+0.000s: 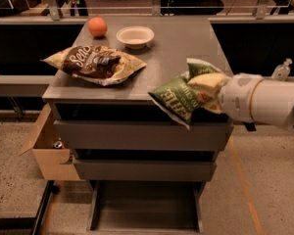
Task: Pick green jalapeno chip bag from bottom drawer and place on counter
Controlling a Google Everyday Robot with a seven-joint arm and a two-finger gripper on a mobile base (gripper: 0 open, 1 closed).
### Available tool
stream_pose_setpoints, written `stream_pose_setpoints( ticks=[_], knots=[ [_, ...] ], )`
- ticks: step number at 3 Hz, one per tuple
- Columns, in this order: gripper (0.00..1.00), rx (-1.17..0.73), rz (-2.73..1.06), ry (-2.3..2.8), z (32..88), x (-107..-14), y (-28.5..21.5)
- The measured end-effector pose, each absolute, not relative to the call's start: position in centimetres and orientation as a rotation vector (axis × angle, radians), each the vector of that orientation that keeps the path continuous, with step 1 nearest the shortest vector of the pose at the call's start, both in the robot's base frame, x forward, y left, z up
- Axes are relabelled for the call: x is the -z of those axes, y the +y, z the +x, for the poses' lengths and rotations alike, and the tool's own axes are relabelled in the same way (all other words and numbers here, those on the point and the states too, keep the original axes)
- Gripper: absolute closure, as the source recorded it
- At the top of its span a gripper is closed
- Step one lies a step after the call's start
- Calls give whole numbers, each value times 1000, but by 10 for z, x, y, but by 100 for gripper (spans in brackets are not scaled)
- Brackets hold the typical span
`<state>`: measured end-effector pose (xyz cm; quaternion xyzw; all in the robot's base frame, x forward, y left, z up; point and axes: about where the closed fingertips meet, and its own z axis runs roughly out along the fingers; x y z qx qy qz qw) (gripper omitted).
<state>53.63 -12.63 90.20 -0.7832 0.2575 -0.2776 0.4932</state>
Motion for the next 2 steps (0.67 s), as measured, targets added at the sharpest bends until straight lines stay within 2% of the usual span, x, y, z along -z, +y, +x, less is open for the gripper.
stream_pose_setpoints(
  ticks=[2],
  knots=[
    [100, 823, -1931, 453, 598, -973, -136]
  ],
)
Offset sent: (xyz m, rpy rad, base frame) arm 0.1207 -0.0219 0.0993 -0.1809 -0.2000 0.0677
